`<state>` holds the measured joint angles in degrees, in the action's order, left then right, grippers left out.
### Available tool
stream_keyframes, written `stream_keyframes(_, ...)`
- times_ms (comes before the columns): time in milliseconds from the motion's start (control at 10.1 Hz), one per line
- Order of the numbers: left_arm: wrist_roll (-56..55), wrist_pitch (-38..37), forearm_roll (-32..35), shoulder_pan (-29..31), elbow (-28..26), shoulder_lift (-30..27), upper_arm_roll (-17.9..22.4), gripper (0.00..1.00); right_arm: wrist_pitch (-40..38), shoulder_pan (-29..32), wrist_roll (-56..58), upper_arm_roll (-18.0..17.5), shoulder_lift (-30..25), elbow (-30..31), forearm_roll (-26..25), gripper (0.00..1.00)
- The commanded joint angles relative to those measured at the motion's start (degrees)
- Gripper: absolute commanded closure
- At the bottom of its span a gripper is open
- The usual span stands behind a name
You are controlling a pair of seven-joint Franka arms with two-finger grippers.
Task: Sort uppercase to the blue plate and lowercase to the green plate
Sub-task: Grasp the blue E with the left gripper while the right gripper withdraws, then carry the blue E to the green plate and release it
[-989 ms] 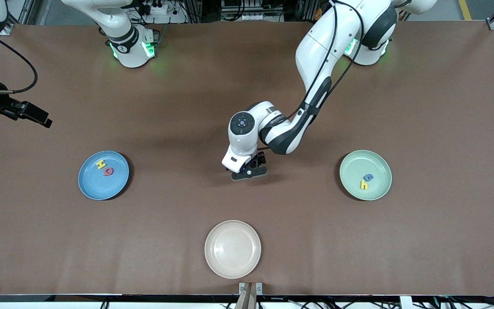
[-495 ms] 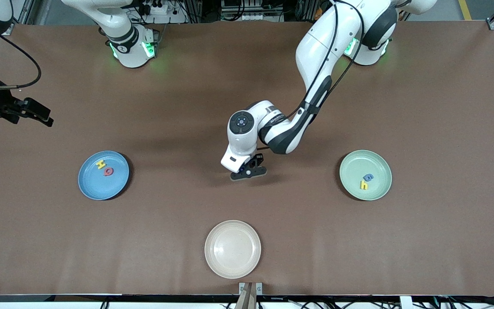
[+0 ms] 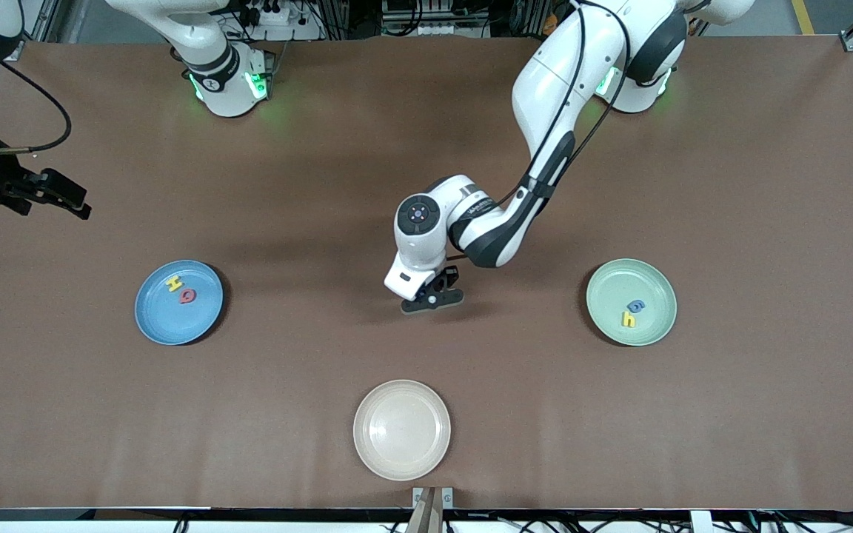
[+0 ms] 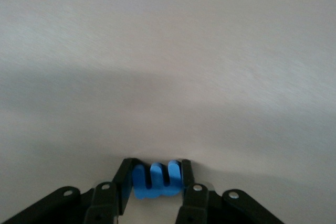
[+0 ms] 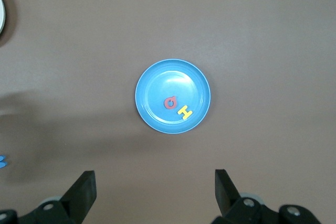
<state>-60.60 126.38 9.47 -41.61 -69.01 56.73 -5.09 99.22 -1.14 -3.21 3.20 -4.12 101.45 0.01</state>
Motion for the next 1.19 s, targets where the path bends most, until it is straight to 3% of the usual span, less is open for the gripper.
stream_keyframes(0, 6.34, -6.29, -0.86, 3.27, -0.77, -2.93, -0.01, 1.0, 0.1, 0.87, 0.58, -0.74, -0.97, 0.32, -0.54, 0.0)
stream_keyframes(198, 12.4, -9.48, -0.86, 6.78, -5.13, -6.35, -0.1, 1.0, -0.08, 0.61, 0.58, -0.82, -0.8, 0.32, -0.54, 0.0)
stream_keyframes(692, 33.04, -5.55, -0.42, 21.7, -27.89, -23.3, -2.63, 1.0, -0.08, 0.26, 0.58, -0.82, -0.54, -0.03, -0.54, 0.0)
stream_keyframes(890, 43.41, -5.18, -0.5, 31.27, -32.39, -27.01, -6.4, 1.0, -0.08, 0.26, 0.58, -0.82, -0.54, -0.03, -0.45, 0.0)
stream_keyframes(1088, 51.16, -5.18, -0.59, 38.76, -33.47, -28.43, -9.66, 1.0, 0.01, 0.17, 0.58, -0.91, -0.54, -0.03, -0.36, 0.0)
